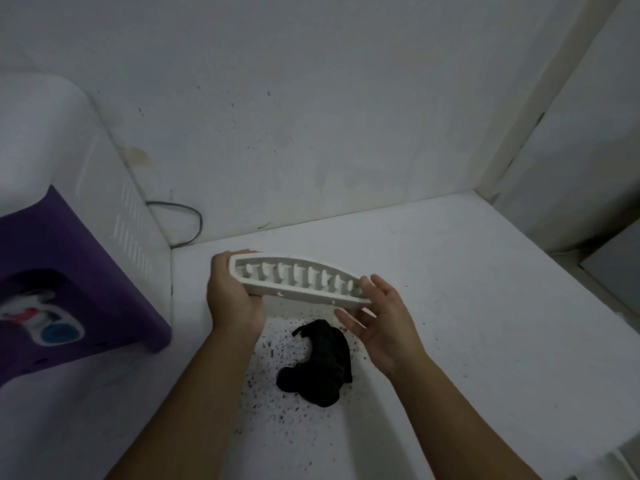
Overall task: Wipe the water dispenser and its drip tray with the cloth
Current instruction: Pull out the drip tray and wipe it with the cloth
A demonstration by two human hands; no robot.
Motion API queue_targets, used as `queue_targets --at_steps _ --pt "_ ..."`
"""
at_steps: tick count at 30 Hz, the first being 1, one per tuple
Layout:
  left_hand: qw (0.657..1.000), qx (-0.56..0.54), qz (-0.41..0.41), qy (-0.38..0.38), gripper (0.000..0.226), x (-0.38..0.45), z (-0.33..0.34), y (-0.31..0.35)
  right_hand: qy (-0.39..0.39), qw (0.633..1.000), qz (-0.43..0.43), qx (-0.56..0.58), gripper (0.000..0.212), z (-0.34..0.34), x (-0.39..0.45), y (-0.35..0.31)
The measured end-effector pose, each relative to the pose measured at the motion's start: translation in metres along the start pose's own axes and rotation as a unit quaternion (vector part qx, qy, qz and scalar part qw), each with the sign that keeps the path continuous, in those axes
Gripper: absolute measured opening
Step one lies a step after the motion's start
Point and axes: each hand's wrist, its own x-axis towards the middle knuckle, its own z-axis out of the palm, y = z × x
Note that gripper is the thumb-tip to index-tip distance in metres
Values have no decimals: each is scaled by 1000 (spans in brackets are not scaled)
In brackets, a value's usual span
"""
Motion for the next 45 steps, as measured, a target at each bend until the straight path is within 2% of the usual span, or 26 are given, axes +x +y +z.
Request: queue_targets --at_steps 3,6,7,8,9,10,11,12,15,16,17,19,21,23,24,27,29,30,33,37,40,45 --pt "996 62 -57 -23 25 -6 -3 -23 53 997 -44 20 10 -15 2 -17" --pt "977 172 -125 -27 25 -7 -18 -53 100 989 -107 -27 11 -26 4 -35" --pt "957 259 -127 -33 29 -8 -25 -63 116 983 -132 -44 13 -30 3 -40" --pt "914 387 -112 -51 32 -8 -33 -73 130 977 -155 -61 14 -33 2 -43" --pt "850 514 -90 -76 33 -10 -40 -81 145 971 -175 -75 15 -37 1 -46" --pt "782 610 -66 -107 33 -14 -45 -88 159 965 -190 -87 16 -41 1 -47" --pt "731 667 -52 -136 31 -20 -50 -93 170 960 -201 -95 17 -43 0 -48" --pt "700 694 -46 -159 28 -25 -54 -97 177 956 -209 -102 17 -46 -1 -48" --pt "659 729 -26 -184 16 -30 -59 -101 185 947 -229 -125 16 -51 -1 -46" --pt "660 728 -31 -183 13 -29 -59 -98 185 945 -234 -132 15 -51 -2 -46" --pt "676 715 -41 -174 12 -27 -57 -93 185 943 -239 -138 16 -52 -2 -45" --pt "740 652 -60 -150 14 -21 -53 -78 188 937 -250 -153 17 -52 -3 -45" --pt "796 587 -38 -142 16 -17 -46 -58 186 928 -269 -180 17 -50 -2 -46" --pt "827 541 2 -152 21 -18 -38 -43 173 911 -293 -235 16 -47 -1 -46" --pt "832 529 26 -166 21 -21 -34 -38 162 900 -306 -267 16 -45 -2 -45" --pt "814 523 121 -222 16 -37 -19 -31 113 868 -333 -350 19 -35 -1 -40" --pt "779 539 204 -247 18 -45 -12 -34 85 866 -331 -365 22 -28 -1 -37" --pt "774 535 223 -254 17 -48 -9 -37 74 869 -325 -367 22 -25 -1 -36" --pt "807 480 217 -267 13 -55 4 -45 29 876 -302 -375 21 -18 -2 -34" --pt "809 451 273 -260 5 -60 28 -56 -37 891 -264 -367 27 -14 -1 -38" --pt "797 459 306 -248 6 -60 37 -63 -53 888 -250 -383 31 -11 0 -38" --pt "746 523 333 -244 11 -51 18 -72 -32 888 -248 -384 31 -9 2 -40"
